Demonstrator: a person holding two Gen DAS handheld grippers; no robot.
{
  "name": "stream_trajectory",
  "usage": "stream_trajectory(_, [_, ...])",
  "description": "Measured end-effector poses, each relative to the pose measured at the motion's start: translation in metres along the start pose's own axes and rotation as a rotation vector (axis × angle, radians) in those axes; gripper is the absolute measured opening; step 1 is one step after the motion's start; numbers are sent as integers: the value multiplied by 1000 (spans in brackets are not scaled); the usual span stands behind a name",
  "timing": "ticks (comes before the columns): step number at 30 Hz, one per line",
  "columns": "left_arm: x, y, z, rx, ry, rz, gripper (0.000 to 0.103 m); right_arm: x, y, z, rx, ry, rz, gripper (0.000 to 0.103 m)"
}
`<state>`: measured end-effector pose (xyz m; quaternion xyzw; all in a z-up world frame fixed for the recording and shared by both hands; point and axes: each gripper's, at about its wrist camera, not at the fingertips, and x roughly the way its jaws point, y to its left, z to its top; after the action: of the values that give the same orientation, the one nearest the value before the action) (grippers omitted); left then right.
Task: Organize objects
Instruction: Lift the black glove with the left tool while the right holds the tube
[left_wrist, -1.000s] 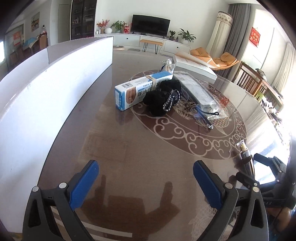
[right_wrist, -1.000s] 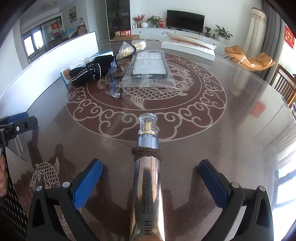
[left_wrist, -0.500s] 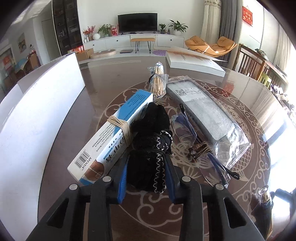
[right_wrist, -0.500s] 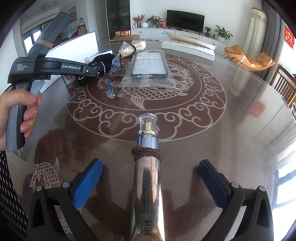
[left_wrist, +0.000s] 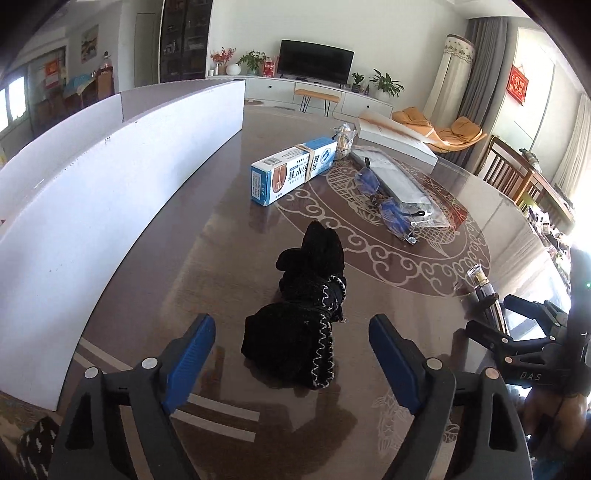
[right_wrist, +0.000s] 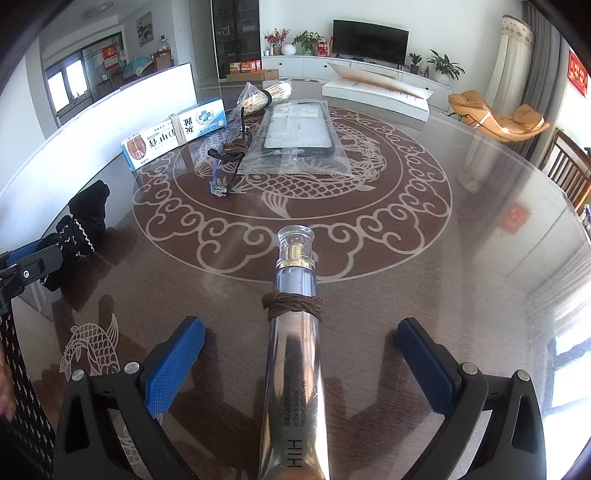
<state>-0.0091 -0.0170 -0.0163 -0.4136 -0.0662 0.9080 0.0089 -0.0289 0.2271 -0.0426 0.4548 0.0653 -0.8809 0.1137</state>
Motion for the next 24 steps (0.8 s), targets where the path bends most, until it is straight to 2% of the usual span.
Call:
stream_trajectory(2, [5, -4, 4, 17, 11, 11, 90, 0, 0, 0, 0, 0, 0, 103])
stream_trajectory(6, [32, -11, 3, 63, 108, 33, 90, 0, 0, 0, 0, 0, 0, 103])
stream_trajectory(9, [33, -17, 3, 108, 101, 59, 91, 0, 0, 0, 0, 0, 0, 103])
stream_trajectory(13, [39, -14, 6, 107, 102, 86, 93, 0, 0, 0, 0, 0, 0, 103])
stream_trajectory(16, [41, -10, 7, 91, 107, 91, 103, 0, 0, 0, 0, 0, 0, 103])
stream_trajectory(24, [40, -10, 5, 95, 105, 94, 103, 0, 0, 0, 0, 0, 0, 103])
